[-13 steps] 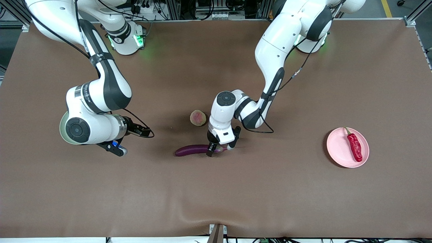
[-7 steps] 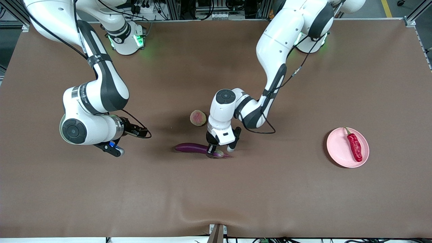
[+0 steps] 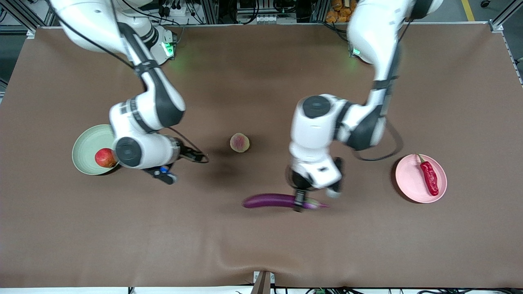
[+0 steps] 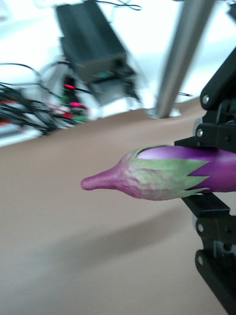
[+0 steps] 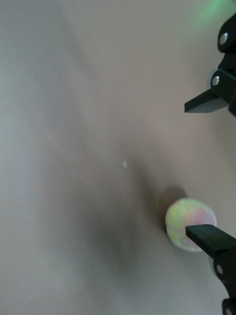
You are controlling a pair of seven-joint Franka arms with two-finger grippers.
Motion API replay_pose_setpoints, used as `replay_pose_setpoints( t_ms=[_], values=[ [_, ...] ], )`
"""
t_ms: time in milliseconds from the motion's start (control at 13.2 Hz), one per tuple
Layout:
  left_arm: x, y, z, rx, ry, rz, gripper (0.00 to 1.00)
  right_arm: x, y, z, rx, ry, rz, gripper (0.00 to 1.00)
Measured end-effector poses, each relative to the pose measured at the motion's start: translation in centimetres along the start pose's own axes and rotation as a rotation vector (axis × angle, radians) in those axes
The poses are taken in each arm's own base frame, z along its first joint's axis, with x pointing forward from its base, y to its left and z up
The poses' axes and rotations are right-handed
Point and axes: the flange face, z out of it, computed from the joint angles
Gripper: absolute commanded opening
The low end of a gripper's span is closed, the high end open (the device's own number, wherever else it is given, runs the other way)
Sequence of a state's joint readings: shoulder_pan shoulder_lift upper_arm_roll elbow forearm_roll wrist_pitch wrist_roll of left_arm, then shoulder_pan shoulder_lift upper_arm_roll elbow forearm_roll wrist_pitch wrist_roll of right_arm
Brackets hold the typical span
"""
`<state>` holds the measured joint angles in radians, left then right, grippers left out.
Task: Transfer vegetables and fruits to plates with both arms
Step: 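Carry the eggplant to the pink plate while the right gripper grasps the peach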
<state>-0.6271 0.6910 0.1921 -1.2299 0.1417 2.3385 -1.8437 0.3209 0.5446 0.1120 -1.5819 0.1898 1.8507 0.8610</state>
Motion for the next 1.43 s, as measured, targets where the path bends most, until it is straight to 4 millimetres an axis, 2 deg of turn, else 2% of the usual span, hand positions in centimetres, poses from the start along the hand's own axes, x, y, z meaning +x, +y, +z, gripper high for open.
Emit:
replay_pose_setpoints(
  t_ms=[151,377,528,755,906,1057,1132,1208,1283,1434],
  values=[
    [6.4,0.5,-0.6,0.06,0.035,0.072,0.0,-2.0,-3.1,3.4,0.001,0.017,0.027,1.0],
    [12.5,-0.3,0.2,0.163,0.059,0.171,0.0,-4.1,-5.9,7.6,-0.001,0.032,0.066,1.0],
    [15.4,-1.3,1.1,0.222,0.059,0.247,0.0,-5.3,-7.1,9.2,0.001,0.041,0.071,1.0],
    [19.7,-3.4,2.6,0.294,0.036,0.399,0.0,-6.8,-8.2,10.2,0.002,0.048,0.079,1.0],
    [21.7,-5.3,3.4,0.342,-0.004,0.545,0.0,-7.9,-8.8,10.7,-0.003,0.05,0.088,1.0],
    [22.9,-6.9,3.8,0.375,-0.047,0.69,0.0,-9.1,-9.4,11.8,-0.012,0.051,0.087,1.0],
    [23.3,-7.6,4.1,0.388,-0.069,0.762,0.0,-9.8,-9.6,12.8,-0.02,0.051,0.086,0.83],
    [23.8,-8.2,4.4,0.401,-0.092,0.837,0.0,-10.2,-9.7,13.7,-0.025,0.052,0.083,0.3],
    [24.5,-9.0,5.0,0.415,-0.118,0.912,0.0,-10.5,-9.8,14.5,-0.029,0.053,0.081,0.0],
    [26.0,-10.5,6.0,0.439,-0.174,1.07,0.0,-10.4,-9.8,14.5,-0.027,0.056,0.081,0.0]
  ],
)
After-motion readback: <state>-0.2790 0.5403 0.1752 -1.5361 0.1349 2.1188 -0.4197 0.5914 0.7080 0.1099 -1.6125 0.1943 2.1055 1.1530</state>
